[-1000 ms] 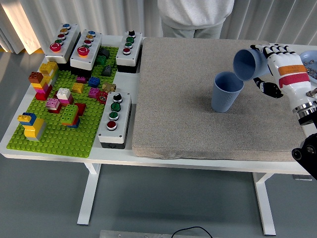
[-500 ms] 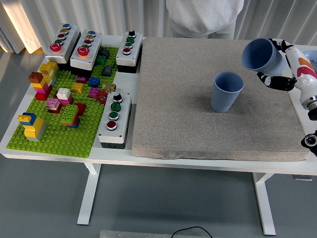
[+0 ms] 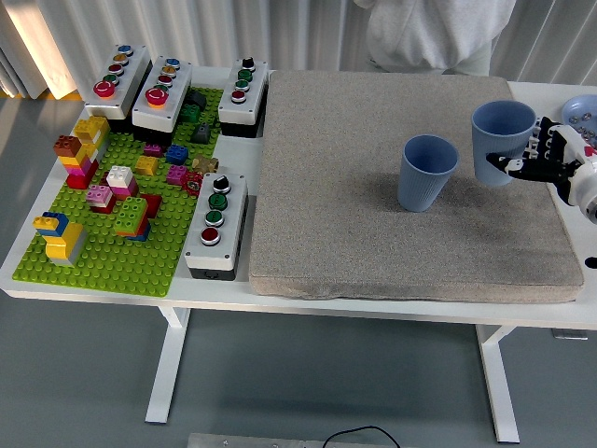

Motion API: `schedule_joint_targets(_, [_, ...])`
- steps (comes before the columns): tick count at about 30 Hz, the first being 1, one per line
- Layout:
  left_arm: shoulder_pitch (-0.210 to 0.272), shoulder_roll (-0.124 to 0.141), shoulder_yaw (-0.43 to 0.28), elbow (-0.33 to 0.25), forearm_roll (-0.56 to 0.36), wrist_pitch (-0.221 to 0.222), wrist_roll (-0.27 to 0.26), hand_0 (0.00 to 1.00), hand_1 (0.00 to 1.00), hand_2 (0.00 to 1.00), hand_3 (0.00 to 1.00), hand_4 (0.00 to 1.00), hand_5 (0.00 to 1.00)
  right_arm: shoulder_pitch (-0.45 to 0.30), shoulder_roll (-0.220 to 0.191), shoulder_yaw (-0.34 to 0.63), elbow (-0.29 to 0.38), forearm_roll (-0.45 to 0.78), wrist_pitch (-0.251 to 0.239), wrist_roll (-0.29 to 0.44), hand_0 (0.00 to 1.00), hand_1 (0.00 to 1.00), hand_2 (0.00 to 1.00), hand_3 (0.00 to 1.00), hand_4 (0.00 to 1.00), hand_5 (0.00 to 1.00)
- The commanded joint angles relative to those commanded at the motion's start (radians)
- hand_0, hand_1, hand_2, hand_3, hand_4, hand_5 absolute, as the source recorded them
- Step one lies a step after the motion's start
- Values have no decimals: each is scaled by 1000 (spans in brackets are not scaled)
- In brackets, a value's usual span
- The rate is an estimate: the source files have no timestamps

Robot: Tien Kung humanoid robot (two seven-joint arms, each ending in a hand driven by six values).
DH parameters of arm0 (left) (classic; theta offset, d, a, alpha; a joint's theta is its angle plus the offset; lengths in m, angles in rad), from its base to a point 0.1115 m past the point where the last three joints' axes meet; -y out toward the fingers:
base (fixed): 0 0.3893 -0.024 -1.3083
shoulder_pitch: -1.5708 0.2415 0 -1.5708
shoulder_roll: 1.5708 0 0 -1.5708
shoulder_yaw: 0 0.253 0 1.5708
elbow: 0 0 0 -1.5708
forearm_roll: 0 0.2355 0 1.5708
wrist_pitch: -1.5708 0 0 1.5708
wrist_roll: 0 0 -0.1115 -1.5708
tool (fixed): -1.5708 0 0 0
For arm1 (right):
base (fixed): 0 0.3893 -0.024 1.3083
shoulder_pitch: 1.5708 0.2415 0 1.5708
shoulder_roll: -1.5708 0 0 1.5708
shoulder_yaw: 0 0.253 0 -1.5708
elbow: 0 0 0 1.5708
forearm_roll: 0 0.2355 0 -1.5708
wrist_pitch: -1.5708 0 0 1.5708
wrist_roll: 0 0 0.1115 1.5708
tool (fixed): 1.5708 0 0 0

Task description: Pick cup pour cup place

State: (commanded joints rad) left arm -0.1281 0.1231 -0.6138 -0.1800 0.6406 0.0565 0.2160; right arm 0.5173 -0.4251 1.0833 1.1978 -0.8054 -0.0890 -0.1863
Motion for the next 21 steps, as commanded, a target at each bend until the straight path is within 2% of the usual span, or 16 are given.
schedule_joint_targets(6, [1, -1, -2, 0, 5, 0, 1, 740, 770, 828, 654, 524, 938, -16, 22, 17, -23, 231, 48, 37, 859, 717, 608, 661, 731, 154])
schedule_joint_targets(11, [1, -2, 2, 0, 1, 0, 0, 740, 770, 828, 654, 524, 938, -24, 44, 26, -57, 198, 41, 99, 859, 719, 610, 661, 730, 153])
schedule_joint_targets(21, [-1, -4, 1, 0, 1, -1, -1, 740, 770, 828, 654, 524, 940, -30, 53, 18, -83, 141, 20, 146, 858, 723, 607, 660, 726, 164])
